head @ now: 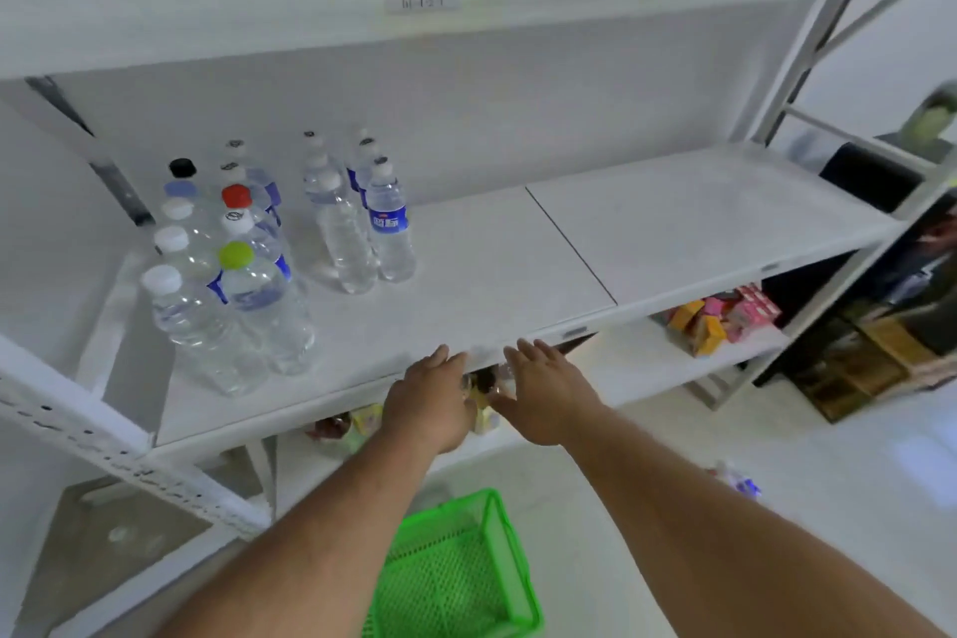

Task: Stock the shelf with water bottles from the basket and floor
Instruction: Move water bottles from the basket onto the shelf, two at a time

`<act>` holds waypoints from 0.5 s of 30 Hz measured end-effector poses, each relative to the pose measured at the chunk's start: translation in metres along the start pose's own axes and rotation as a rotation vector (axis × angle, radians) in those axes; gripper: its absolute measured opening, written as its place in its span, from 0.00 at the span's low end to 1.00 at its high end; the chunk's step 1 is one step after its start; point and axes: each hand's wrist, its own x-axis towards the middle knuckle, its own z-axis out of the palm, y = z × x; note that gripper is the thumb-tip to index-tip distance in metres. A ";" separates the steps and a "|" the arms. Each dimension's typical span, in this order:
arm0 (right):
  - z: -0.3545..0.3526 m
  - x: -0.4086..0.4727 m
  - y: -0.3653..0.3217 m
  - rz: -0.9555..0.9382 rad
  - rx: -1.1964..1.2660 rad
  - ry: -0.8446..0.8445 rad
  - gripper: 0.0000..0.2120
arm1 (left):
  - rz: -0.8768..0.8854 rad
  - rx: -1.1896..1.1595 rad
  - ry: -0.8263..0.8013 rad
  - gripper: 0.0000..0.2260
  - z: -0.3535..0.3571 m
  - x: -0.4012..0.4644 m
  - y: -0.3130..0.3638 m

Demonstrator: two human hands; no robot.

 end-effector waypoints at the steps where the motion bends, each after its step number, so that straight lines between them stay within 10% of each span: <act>1: 0.003 -0.011 0.011 0.014 0.018 0.017 0.35 | 0.024 0.002 -0.012 0.30 0.008 -0.002 0.011; 15: 0.045 -0.191 0.208 0.387 0.179 -0.091 0.37 | 0.181 0.164 -0.276 0.31 0.138 -0.049 0.209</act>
